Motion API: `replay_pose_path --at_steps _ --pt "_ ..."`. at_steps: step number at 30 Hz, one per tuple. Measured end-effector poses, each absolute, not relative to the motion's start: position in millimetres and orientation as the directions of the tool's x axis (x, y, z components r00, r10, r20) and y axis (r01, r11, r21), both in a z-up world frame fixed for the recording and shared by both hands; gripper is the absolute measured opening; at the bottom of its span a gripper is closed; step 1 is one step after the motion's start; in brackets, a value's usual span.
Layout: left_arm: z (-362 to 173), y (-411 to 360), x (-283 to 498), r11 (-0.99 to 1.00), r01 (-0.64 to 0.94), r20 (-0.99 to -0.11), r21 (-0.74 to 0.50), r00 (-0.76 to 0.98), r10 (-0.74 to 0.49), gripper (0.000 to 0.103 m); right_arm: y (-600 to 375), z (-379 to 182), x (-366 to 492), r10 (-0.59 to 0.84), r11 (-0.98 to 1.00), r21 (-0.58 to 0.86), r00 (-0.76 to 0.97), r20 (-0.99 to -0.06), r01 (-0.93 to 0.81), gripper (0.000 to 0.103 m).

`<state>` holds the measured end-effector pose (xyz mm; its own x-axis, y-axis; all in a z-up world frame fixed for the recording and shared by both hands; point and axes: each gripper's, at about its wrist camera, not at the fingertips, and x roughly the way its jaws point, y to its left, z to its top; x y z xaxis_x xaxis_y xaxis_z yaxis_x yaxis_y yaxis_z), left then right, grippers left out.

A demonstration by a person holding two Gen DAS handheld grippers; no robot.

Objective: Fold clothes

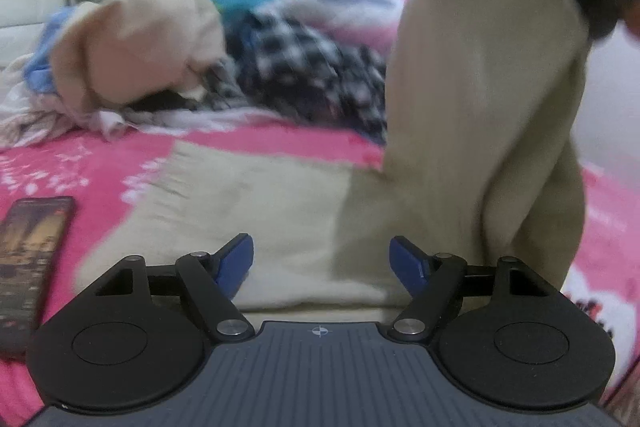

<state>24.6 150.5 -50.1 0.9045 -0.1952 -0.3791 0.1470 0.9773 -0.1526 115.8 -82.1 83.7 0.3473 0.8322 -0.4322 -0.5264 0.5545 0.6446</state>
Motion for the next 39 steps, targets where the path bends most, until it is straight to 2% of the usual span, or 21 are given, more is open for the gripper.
replay_pose_path --at_steps 7,13,19,22,24,26,28,30,35,37,39 --pt "-42.6 201.4 13.2 0.952 0.070 -0.323 -0.300 0.931 -0.170 0.075 -27.7 63.6 131.6 0.842 0.529 0.651 0.242 -0.482 -0.544 0.010" --pt "-45.9 232.6 5.7 0.905 0.051 -0.310 -0.422 0.930 -0.197 0.075 21.9 26.3 151.2 0.826 0.533 0.678 0.136 -0.547 -0.506 0.010" --pt "-48.7 248.8 -4.0 0.878 0.058 -0.299 -0.475 0.928 -0.224 0.075 53.8 -7.6 163.3 0.799 0.557 0.688 0.073 -0.597 -0.465 0.010" --pt "-49.4 254.5 -7.8 0.862 0.072 -0.296 -0.503 0.922 -0.250 0.075 62.9 -23.7 170.7 0.794 0.572 0.715 0.054 -0.605 -0.403 0.015" --pt "-48.1 256.5 -12.5 0.852 0.105 -0.286 -0.514 0.915 -0.285 0.076 64.1 -29.9 172.9 0.815 0.554 0.750 0.051 -0.578 -0.362 0.024" --pt "-45.9 255.2 -18.1 0.846 0.148 -0.275 -0.512 0.905 -0.325 0.077 63.3 -32.9 174.5 0.855 0.505 0.808 0.051 -0.515 -0.306 0.047" --pt "-43.5 251.1 -23.0 0.844 0.188 -0.271 -0.502 0.893 -0.360 0.078 66.2 -31.1 174.7 0.882 0.464 0.842 0.059 -0.467 -0.275 0.059" --pt "-41.2 245.5 -26.6 0.845 0.217 -0.272 -0.488 0.882 -0.384 0.082 71.4 -25.9 172.9 0.894 0.442 0.852 0.057 -0.445 -0.280 0.060" --pt "-37.6 231.2 -27.7 0.856 0.230 -0.286 -0.463 0.875 -0.390 0.085 62.2 -6.2 162.2 0.963 0.266 0.924 0.048 -0.264 -0.274 0.060" --pt "-37.7 232.3 -24.5 0.851 0.208 -0.290 -0.483 0.879 -0.379 0.085 43.2 7.4 151.5 0.973 0.230 0.921 0.098 -0.210 -0.316 0.059" --pt "-37.0 236.9 -19.0 0.837 0.180 -0.293 -0.518 0.881 -0.371 0.085 17.7 18.3 136.5 0.967 0.246 0.896 0.160 -0.199 -0.370 0.058"
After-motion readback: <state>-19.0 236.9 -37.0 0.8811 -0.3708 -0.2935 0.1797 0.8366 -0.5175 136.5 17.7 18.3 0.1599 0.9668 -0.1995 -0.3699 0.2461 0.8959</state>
